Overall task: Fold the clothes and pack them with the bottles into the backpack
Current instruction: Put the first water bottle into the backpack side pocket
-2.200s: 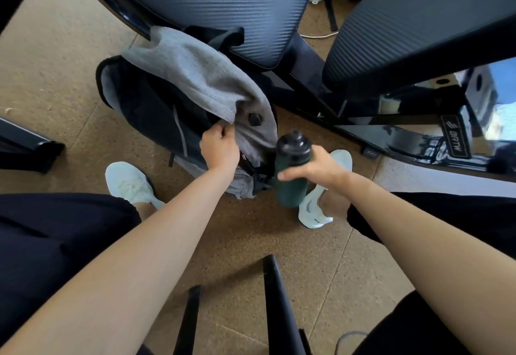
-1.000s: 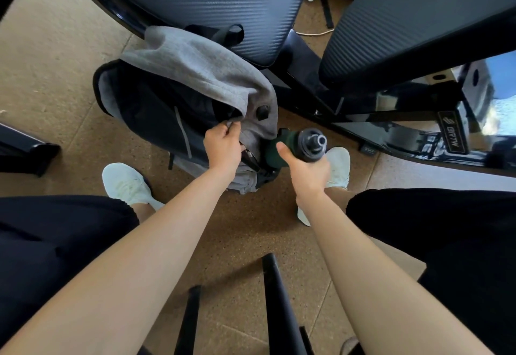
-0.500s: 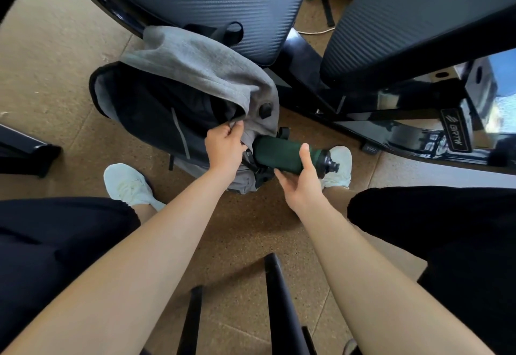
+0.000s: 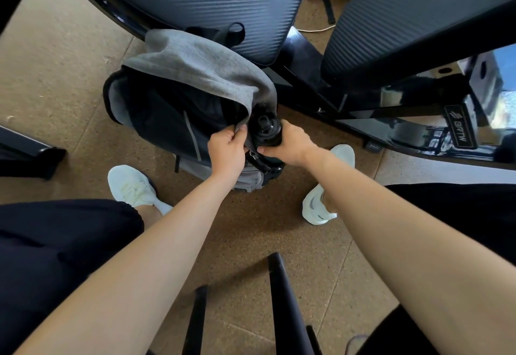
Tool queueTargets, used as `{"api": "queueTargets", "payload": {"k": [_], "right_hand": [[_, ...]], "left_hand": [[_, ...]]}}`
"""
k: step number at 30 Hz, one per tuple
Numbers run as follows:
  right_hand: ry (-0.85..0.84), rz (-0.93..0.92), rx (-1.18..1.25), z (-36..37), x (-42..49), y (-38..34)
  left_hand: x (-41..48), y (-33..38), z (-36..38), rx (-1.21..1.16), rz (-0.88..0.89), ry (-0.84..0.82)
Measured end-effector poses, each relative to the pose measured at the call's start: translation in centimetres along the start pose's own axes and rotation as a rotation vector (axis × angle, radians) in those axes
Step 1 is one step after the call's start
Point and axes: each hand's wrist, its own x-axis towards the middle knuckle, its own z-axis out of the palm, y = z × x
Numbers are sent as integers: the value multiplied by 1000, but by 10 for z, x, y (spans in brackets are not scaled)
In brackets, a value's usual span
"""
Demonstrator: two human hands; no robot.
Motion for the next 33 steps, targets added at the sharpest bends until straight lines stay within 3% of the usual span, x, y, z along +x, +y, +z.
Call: {"api": "queueTargets", "payload": {"k": [2,5,7,10,14,18,22,26,33], "right_hand": [[-186,-22,46,-17,6,5],[-347,5,405,-40,9,20],[-291,39,591,-45,9,30],[-197,151,663,-33,6,42],[-306,324,786,-8,5,48],[-283,280,731,-1,5,43],[-240,299,801,1,8,54],[-43,383,1005,16,12,86],[-26,377,1026,52,19,78]], "left_hand": [[2,3,-1,6,-6,1],[7,6,-4,24,-10,20],[7,9,-7,48,2,20],[2,17,-8,30,8,5],[-6,20,-10,14,51,-70],[-18,23,-10,161,187,-213],[-14,29,-7,464,293,-184],[-14,32,-11,433,298,-134],[-17,31,-18,423,318,-116]]}}
